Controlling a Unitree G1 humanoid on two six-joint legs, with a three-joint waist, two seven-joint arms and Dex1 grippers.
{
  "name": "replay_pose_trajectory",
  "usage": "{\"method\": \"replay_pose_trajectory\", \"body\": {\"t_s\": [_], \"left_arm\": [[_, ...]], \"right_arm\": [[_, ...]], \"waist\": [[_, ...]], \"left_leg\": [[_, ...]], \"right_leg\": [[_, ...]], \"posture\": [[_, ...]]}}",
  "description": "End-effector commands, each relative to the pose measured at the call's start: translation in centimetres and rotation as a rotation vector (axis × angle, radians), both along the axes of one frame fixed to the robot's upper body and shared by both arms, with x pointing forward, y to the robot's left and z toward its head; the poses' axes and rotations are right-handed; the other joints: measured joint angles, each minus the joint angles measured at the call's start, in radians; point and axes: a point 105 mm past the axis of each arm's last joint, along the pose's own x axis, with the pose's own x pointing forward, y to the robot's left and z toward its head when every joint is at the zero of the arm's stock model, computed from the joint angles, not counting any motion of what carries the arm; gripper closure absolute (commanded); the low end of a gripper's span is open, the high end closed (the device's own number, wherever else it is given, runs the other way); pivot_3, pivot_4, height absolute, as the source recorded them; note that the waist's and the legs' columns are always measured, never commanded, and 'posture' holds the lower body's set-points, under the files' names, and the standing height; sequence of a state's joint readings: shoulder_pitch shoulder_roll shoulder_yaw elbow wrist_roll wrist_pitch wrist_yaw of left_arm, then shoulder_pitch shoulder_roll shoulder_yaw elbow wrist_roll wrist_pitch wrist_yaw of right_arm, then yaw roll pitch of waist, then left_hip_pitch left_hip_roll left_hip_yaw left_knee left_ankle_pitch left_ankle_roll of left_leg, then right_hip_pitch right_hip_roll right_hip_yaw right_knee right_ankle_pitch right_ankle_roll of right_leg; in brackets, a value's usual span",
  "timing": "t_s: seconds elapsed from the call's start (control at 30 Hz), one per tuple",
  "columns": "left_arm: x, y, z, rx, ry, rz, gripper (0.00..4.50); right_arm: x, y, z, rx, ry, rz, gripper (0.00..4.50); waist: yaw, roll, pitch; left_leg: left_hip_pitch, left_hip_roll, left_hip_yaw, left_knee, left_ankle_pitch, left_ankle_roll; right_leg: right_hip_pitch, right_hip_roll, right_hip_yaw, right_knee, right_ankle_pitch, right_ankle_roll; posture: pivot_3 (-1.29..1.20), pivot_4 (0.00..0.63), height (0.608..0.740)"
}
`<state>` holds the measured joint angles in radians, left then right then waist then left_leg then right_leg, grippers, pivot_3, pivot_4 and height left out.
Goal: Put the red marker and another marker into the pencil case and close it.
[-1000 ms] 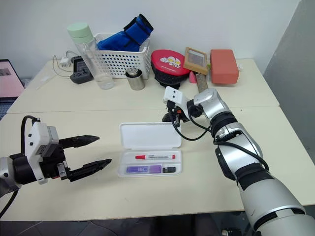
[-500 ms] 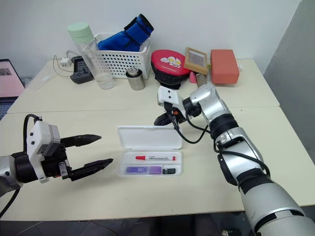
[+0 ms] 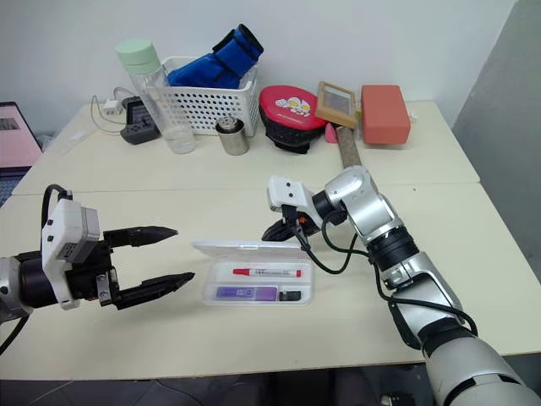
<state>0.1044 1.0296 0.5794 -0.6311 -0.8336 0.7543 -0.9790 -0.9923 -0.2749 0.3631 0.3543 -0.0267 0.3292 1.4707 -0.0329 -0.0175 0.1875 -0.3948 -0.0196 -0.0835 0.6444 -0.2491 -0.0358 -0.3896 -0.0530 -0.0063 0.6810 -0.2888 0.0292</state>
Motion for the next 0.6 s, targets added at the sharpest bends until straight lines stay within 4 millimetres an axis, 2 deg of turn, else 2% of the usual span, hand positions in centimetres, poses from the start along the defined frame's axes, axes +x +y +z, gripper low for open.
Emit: {"method": "replay_pose_trajectory", "body": {"t_s": [0.03,0.3,0.6], "left_arm": [[-0.1,-0.1,0.9,0.013,-0.021,-0.031,0.00],[0.0,-0.1,1.0,0.022,0.000,-0.058,0.00],[0.2,-0.2,1.0,0.030,0.012,-0.084,0.00]], "right_arm": [[-1.4,0.6,0.2,0.006,-0.035,0.037,4.43],[-2.5,0.6,-2.3,-0.045,-0.027,0.022,4.43],[-2.5,0.3,-4.7,-0.118,-0.067,-0.009,4.43]], "waist": [[0.000,0.000,0.000],[0.000,0.000,0.000],[0.000,0.000,0.000]], "left_leg": [[0.000,0.000,0.000,0.000,0.000,0.000],[0.000,0.000,0.000,0.000,0.000,0.000],[0.000,0.000,0.000,0.000,0.000,0.000]], "right_leg": [[0.000,0.000,0.000,0.000,0.000,0.000],[0.000,0.000,0.000,0.000,0.000,0.000],[0.000,0.000,0.000,0.000,0.000,0.000]], "posture": [[0.00,0.150,0.740],[0.00,0.150,0.740],[0.00,0.150,0.740]]}}
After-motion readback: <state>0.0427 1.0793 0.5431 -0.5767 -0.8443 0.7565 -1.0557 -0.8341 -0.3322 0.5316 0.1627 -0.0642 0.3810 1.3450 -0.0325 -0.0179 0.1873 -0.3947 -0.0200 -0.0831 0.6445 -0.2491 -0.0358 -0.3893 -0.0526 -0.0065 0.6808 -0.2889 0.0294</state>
